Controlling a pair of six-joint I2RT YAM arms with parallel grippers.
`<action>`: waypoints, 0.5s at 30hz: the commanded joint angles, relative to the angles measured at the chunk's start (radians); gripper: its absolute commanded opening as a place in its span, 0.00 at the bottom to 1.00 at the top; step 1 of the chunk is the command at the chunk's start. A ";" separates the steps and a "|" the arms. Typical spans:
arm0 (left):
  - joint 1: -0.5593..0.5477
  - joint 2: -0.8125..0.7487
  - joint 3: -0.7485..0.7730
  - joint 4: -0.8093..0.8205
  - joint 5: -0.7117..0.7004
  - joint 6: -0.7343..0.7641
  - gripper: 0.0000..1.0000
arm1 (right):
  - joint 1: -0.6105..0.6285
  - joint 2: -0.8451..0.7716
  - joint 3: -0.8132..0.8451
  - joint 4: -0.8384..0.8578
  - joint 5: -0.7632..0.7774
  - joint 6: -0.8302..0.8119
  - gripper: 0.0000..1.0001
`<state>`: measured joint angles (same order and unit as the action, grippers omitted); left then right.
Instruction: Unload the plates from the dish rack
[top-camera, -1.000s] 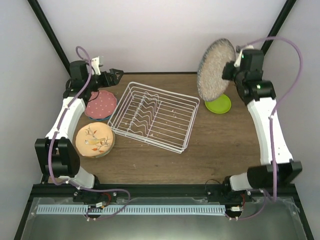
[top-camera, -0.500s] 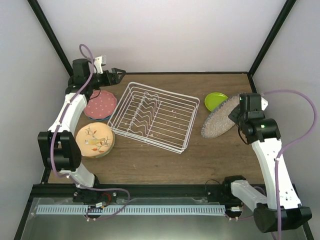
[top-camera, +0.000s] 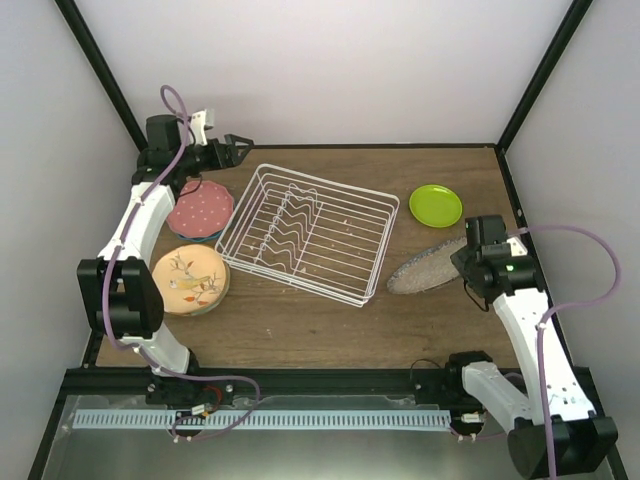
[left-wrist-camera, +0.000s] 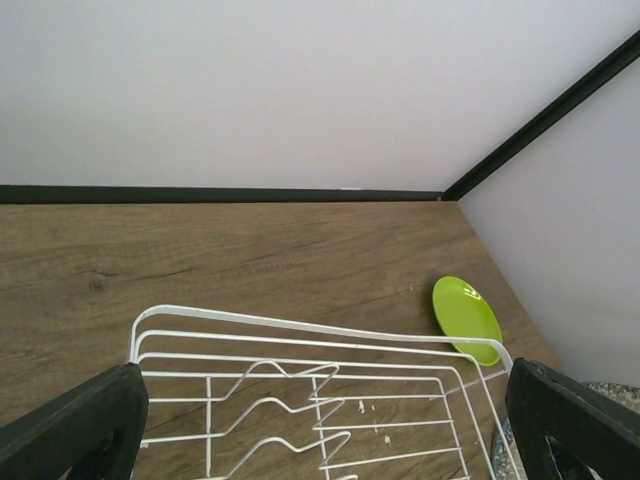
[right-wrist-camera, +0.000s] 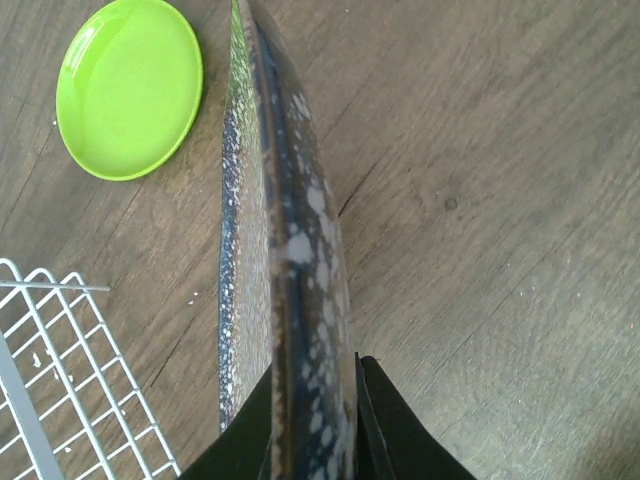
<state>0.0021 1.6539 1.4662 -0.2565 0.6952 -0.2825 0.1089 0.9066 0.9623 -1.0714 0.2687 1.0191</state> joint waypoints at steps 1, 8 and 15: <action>0.002 -0.012 0.026 -0.013 0.029 0.028 1.00 | 0.004 -0.079 -0.013 0.111 0.005 0.147 0.01; 0.003 -0.029 0.026 -0.040 0.036 0.056 1.00 | 0.005 -0.177 -0.186 0.112 -0.067 0.282 0.06; 0.004 -0.050 0.020 -0.053 0.036 0.065 1.00 | 0.005 -0.242 -0.276 0.090 -0.078 0.343 0.10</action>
<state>0.0021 1.6463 1.4662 -0.3019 0.7132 -0.2394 0.1093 0.6796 0.7063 -0.9668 0.1989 1.3037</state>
